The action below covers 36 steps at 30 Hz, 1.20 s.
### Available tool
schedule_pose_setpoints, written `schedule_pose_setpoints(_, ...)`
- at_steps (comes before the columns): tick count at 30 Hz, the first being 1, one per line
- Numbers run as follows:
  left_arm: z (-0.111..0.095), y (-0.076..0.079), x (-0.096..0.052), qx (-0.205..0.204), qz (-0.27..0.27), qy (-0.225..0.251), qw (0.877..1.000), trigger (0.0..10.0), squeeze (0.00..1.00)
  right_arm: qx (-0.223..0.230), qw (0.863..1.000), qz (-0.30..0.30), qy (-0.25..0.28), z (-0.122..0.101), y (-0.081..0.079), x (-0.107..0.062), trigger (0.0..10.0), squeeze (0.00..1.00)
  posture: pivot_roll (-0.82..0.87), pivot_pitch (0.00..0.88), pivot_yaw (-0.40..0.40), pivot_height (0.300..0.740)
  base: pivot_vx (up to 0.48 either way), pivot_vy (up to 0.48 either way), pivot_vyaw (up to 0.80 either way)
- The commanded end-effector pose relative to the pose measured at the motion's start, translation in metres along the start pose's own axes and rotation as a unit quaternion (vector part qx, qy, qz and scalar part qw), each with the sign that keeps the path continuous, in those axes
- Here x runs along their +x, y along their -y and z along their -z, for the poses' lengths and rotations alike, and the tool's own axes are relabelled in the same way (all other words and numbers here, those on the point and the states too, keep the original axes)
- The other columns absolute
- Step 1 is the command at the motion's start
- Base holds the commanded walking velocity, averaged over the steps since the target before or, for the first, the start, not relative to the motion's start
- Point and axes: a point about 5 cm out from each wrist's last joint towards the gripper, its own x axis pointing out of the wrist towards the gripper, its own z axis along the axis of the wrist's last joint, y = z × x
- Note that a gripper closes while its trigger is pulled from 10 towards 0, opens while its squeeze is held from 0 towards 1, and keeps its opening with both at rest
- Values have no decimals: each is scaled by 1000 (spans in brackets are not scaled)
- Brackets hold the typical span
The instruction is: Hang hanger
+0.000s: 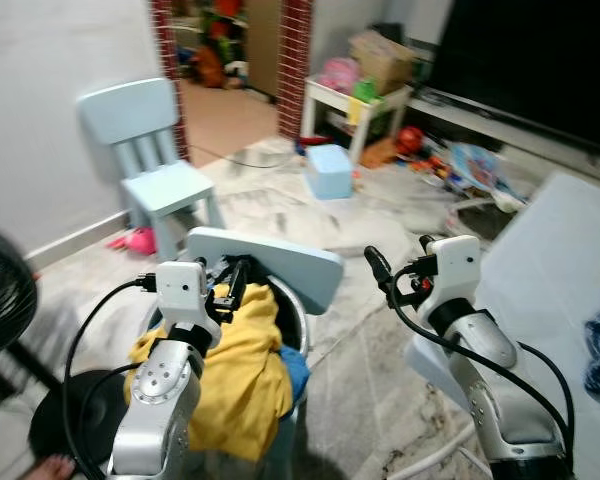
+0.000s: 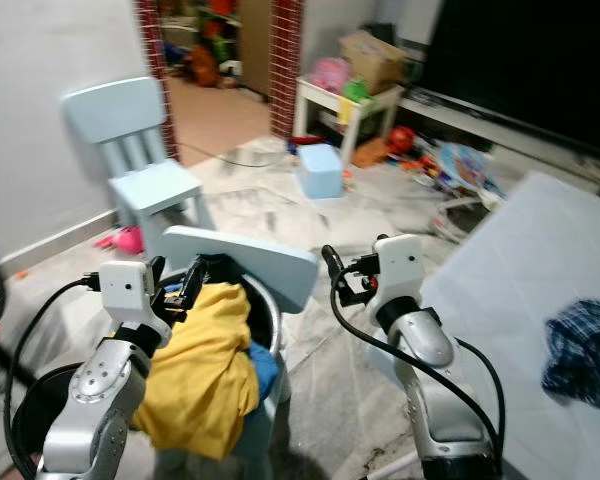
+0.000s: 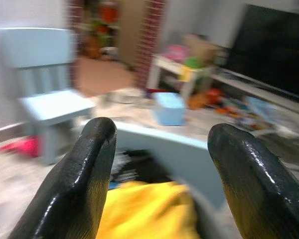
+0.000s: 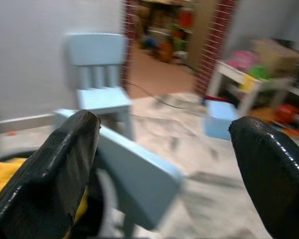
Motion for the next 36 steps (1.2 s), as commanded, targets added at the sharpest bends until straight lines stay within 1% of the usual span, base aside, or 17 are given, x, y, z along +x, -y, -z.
schedule_pose_setpoints(1, 4, -3, 0, 3, -11, -17, 1000, 10000, 0, -6, 1000, 0, 8, -5, 2, 1, 10000, 0, -108, 0, -72, 740, 0, 0, 800)
schedule_pose_setpoints(2, 8, -5, 0, -3, -19, -30, 999, 10000, 0, -5, 1000, 1, 7, -4, 2, 1, 10000, 0, -108, 0, -73, 740, 0, 0, 800)
schedule_pose_setpoints(6, 11, -8, 0, -15, -32, -42, 998, 10000, 0, -5, 1000, 3, 4, -3, 3, 1, 10000, 0, -108, 0, -75, 740, 0, 0, 662)
schedule_pose_setpoints(9, 14, -11, 0, -19, -43, -58, 997, 10000, 0, -1, 1000, 4, 2, -2, 4, 1, 10000, 0, -108, 0, -76, 740, 0, 0, 0)
schedule_pose_setpoints(12, 14, -14, 2, -41, -54, -61, 996, 10000, 0, -1, 1000, 4, 2, -3, 4, 0, 10000, 0, -108, 0, -77, 740, 0, 0, 0)
schedule_pose_setpoints(14, 15, -16, 2, -46, -61, -64, 995, 10000, 0, -1, 1000, 5, 1, -2, 4, 0, 10000, 0, -110, 0, -78, 740, 0, 0, 0)
schedule_pose_setpoints(23, 18, -19, 0, -59, -75, -80, 992, 10000, 0, 2, 1000, 5, -3, 0, 4, -1, 10000, 0, -109, 0, -79, 740, 0, 0, 0)
schedule_pose_setpoints(27, 22, -21, -1, -63, -82, -97, 990, 10000, 0, 2, 1000, 5, -3, -1, 4, -1, 10000, 0, -111, 0, -80, 740, 0, 0, 0)
schedule_pose_setpoints(28, 30, -24, -2, -80, -88, -126, 985, 10000, 0, 2, 1000, 5, -3, -1, 4, -1, 10000, 0, -115, 0, -80, 740, 0, 0, 0)
schedule_pose_setpoints(29, 30, -24, -2, -80, -88, -126, 985, 10000, 0, 2, 1000, 5, -3, -1, 4, -1, 10000, 0, -115, 0, -80, 740, 0, 0, 0)
schedule_pose_setpoints(31, 42, -27, -3, -94, -84, -175, 976, 10000, 0, 2, 1000, 6, -7, -1, 5, -2, 10000, 0, -124, 0, -87, 740, 0, 0, 0)
schedule_pose_setpoints(33, 47, -28, -1, -113, -69, -194, 972, 10000, 0, 0, 1000, 6, -12, 0, 6, -4, 10000, 0, -128, 0, -91, 740, 0, 0, 0)
schedule_pose_setpoints(36, 48, -28, 3, -96, -36, -210, 972, 10000, 0, -6, 1000, 3, -18, 0, 9, -7, 10000, 0, -137, 0, -104, 740, 0, 0, 0)
